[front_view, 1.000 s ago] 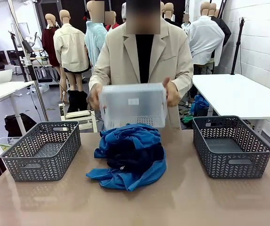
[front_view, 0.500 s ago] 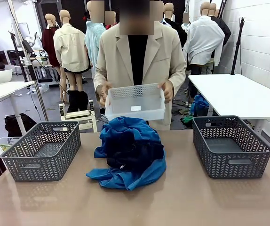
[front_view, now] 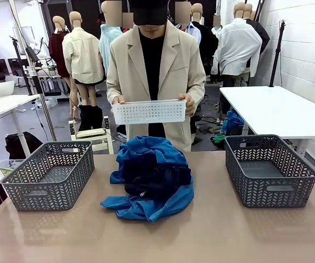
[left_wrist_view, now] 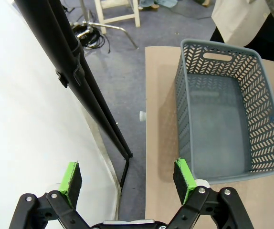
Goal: Sort the tops and bottoms.
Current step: Lift clothes from the center of the table with your left hand.
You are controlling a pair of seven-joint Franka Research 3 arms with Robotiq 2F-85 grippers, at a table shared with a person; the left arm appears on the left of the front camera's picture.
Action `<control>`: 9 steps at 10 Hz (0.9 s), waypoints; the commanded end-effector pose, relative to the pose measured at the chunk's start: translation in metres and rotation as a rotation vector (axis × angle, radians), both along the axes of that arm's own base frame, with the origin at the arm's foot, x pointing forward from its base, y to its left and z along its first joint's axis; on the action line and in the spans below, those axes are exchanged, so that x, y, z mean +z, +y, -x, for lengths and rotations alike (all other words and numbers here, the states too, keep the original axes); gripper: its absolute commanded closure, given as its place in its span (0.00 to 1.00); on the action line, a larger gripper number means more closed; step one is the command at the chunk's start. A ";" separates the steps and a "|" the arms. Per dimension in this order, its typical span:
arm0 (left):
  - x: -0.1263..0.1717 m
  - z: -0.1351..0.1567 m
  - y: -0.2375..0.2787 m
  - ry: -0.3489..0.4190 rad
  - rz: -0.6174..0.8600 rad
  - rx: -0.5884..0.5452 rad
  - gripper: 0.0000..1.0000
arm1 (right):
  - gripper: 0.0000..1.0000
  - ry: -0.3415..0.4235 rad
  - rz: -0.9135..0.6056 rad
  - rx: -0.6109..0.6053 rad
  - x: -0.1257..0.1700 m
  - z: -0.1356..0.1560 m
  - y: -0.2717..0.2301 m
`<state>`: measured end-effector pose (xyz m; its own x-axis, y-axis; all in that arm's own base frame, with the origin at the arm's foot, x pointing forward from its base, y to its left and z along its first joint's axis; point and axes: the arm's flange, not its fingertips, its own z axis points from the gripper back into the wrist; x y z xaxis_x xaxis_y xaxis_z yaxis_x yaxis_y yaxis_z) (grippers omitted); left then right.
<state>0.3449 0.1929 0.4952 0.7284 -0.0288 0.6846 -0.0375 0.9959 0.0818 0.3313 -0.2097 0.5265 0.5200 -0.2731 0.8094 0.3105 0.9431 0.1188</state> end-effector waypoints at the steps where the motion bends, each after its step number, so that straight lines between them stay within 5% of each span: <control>1: 0.000 0.001 0.001 0.003 0.013 0.014 0.00 | 0.00 0.007 -0.010 -0.004 -0.001 0.001 0.001; 9: 0.000 0.001 0.001 0.003 0.013 0.014 0.00 | 0.00 0.007 -0.010 -0.004 -0.001 0.001 0.001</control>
